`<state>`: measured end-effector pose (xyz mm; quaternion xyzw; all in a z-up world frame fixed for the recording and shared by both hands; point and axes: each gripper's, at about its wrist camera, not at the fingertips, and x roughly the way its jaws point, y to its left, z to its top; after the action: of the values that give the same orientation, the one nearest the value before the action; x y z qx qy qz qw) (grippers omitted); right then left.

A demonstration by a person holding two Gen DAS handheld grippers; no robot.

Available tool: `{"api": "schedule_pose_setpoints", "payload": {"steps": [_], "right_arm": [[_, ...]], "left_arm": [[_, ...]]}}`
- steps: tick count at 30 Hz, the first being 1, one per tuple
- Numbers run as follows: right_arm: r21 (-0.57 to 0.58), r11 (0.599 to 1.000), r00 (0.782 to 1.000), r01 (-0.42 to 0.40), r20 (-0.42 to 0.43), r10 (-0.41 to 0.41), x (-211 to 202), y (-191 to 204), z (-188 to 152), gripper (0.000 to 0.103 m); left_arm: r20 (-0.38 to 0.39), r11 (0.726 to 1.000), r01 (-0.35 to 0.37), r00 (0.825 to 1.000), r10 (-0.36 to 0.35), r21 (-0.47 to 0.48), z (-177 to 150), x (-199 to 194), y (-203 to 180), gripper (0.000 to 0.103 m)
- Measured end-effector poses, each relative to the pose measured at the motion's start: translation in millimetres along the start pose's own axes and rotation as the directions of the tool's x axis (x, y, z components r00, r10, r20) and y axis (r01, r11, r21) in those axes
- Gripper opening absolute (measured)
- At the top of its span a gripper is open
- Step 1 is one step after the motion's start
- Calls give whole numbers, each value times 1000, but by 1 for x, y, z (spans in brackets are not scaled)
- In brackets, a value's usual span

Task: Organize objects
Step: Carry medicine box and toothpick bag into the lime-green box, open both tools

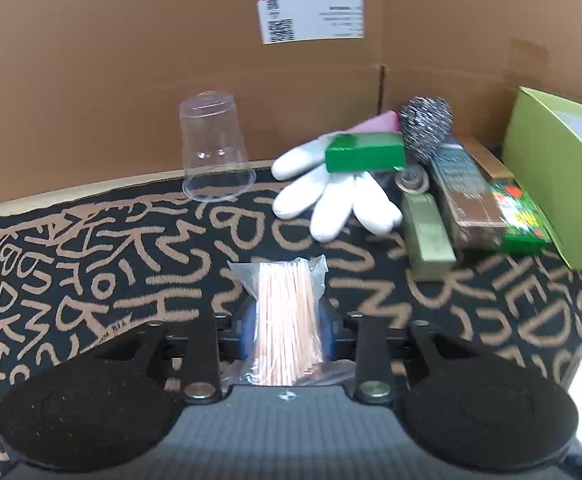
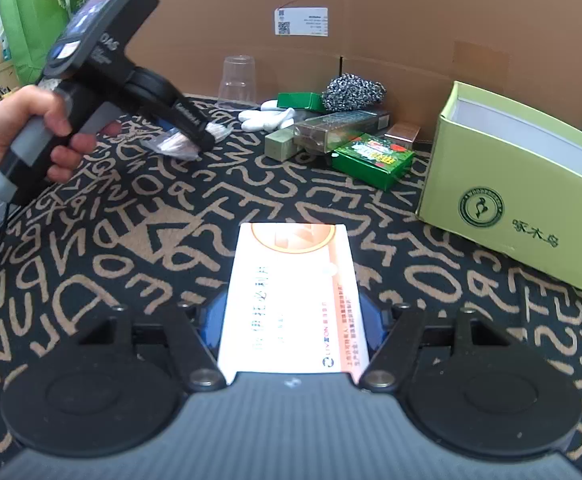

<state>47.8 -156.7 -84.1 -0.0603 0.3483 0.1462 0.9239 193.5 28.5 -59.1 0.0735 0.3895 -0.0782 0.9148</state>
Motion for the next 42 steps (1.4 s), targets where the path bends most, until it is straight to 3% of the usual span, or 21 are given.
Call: {"api": "schedule_pose_setpoints", "payload": {"steps": [6, 10, 14, 19, 25, 30, 36, 42], "right_arm": [[63, 998, 998, 1, 55, -5, -33, -18, -3, 65], [102, 993, 989, 56, 127, -69, -66, -40, 2, 65], [120, 978, 964, 173, 182, -193, -96, -69, 10, 65], [192, 930, 913, 315, 208, -352, -122, -116, 19, 65], [306, 870, 870, 387, 191, -454, -120, -181, 39, 65], [356, 846, 872, 398, 141, -469, -87, -225, 58, 65], [328, 833, 872, 446, 51, -487, -38, -254, 71, 65], [316, 828, 869, 463, 24, -494, -19, -260, 70, 65]], "left_arm": [[31, 994, 111, 993, -112, 13, 3, -41, -19, 28], [106, 975, 215, 970, -219, 49, 24, -75, -52, 28], [161, 946, 309, 933, -321, 96, 52, -95, -97, 28], [186, 921, 369, 903, -387, 127, 84, -89, -154, 28], [163, 946, 296, 935, -315, 133, 112, -43, -209, 28], [128, 961, 249, 956, -264, 123, 118, -11, -220, 28], [146, 961, 219, 959, -244, 167, 119, -2, -227, 28], [127, 955, 257, 953, -276, 147, 123, 3, -234, 28]]}}
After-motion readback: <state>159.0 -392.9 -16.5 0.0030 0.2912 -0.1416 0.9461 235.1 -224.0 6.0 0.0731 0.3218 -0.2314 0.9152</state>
